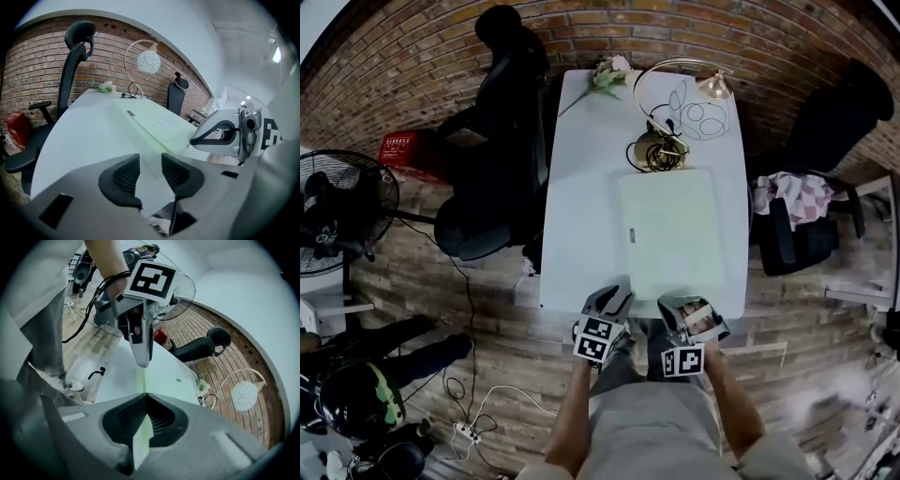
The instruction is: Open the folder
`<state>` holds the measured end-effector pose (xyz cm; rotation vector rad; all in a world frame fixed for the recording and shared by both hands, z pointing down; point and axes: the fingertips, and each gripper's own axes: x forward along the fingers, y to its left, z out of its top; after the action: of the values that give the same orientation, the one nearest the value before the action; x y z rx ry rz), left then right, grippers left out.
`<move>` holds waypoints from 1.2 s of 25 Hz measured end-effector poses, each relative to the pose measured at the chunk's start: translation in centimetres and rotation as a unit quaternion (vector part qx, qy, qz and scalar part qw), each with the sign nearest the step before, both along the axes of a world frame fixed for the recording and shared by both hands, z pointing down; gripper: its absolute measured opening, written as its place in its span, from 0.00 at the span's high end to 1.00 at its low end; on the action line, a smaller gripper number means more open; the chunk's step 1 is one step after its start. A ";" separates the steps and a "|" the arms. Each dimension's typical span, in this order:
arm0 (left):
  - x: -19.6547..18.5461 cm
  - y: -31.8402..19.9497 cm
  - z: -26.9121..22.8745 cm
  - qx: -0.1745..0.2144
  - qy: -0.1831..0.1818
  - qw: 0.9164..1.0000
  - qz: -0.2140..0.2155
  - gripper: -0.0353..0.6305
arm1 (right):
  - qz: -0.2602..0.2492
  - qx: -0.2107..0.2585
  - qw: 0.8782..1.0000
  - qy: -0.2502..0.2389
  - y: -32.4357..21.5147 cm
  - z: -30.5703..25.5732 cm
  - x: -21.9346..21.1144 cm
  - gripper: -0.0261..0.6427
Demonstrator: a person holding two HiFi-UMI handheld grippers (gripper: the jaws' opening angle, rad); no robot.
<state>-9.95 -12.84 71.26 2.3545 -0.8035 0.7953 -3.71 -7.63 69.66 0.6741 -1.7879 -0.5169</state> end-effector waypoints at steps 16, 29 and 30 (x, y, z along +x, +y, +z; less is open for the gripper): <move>0.7 -0.2 -0.7 0.006 0.020 1.000 0.012 0.73 | 0.053 0.049 0.997 -0.022 -0.6 -0.5 -0.4 0.87; 0.4 0.0 -1.2 0.018 0.041 0.998 0.045 0.70 | 0.092 0.052 0.992 -0.070 -0.9 -1.6 -0.3 0.87; 0.4 0.0 -1.2 0.021 0.037 0.998 0.050 0.70 | 0.094 0.053 0.991 -0.073 -0.9 -1.7 -0.3 0.87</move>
<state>-9.52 -12.84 70.02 2.4626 -0.6824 0.7326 -4.00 -8.53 67.97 0.9651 -1.8199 -0.4456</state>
